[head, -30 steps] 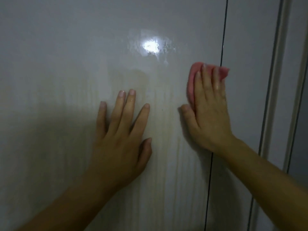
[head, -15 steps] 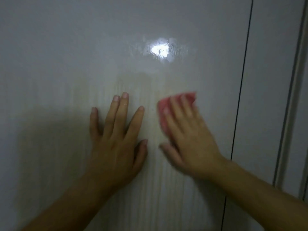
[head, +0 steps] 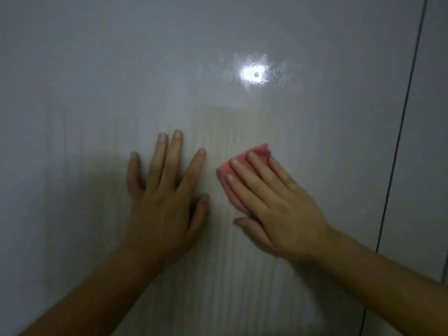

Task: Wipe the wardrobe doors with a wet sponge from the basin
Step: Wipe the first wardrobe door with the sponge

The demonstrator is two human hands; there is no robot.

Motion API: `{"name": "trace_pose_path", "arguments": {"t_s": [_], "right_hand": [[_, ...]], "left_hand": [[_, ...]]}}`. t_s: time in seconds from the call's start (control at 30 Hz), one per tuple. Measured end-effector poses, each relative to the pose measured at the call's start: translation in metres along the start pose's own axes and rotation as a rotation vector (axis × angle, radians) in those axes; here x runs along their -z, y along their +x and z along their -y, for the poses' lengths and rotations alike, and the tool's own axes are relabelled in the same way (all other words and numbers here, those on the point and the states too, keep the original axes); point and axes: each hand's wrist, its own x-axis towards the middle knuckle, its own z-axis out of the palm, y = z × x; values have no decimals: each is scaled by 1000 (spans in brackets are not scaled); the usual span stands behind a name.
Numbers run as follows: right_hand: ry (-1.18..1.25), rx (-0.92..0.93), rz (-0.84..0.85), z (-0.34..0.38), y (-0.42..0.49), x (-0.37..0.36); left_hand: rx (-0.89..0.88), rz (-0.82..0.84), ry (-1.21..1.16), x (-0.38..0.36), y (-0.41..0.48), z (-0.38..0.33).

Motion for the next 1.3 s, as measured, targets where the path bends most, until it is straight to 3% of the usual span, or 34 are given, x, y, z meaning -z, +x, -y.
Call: {"name": "trace_pose_path", "arguments": {"t_s": [0.13, 0.2, 0.33, 0.4, 0.6, 0.8, 1.0, 1.1, 1.2, 1.3], "right_hand": [[-22, -325, -33, -32, 48, 20], [11, -384, -80, -24, 63, 20], [18, -3, -30, 28, 45, -1], [-25, 80, -12, 23, 48, 1], [-46, -240, -33, 0, 112, 22], [-27, 178, 3, 57, 92, -4], [-34, -144, -42, 39, 159, 17], [-31, 57, -8, 75, 146, 0], [-31, 250, 9, 89, 138, -7], [-74, 149, -22, 72, 179, 6]], "left_hand": [[56, 4, 6, 5, -8, 16], [104, 9, 34, 5, -11, 24], [56, 8, 7, 8, -14, 34], [28, -8, -30, 13, -17, 42], [180, -18, 32, 24, -25, 83], [114, -3, 45, 27, -30, 97], [167, -68, 9, 33, -40, 123], [219, -64, 16, 35, -49, 138], [158, -32, 6, 40, -55, 149], [127, -46, -18, 43, -56, 160]]}}
